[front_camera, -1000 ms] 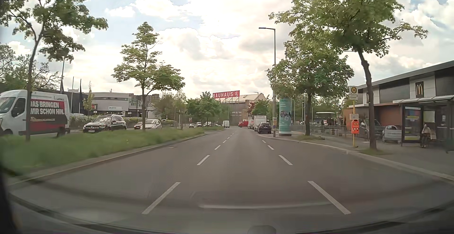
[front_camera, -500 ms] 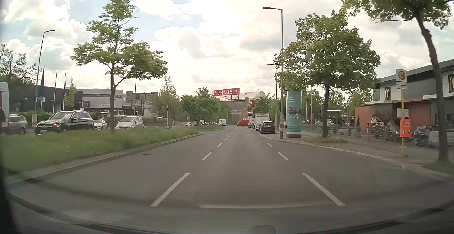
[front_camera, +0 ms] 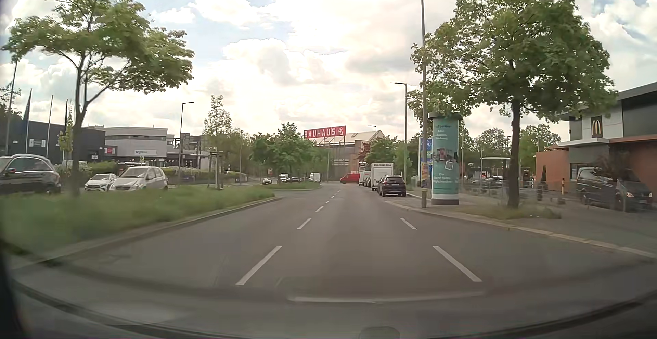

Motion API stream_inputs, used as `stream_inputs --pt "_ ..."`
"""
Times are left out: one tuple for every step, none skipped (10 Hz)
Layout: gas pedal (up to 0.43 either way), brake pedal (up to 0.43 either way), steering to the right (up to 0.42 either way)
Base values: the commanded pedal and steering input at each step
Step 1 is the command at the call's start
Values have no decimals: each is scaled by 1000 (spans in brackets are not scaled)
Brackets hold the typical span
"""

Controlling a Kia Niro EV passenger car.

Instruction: Follow the waypoints while adhering to traffic rules and regulations

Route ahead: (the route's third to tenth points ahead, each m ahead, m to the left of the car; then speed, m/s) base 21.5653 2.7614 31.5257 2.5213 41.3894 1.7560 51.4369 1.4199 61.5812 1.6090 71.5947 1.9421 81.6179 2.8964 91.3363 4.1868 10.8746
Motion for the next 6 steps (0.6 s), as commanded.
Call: stream_inputs --pt "177 18 -2" --pt "150 18 -2" --pt "150 18 -1" --pt "150 18 0" --pt "150 18 0" --pt "150 18 0"
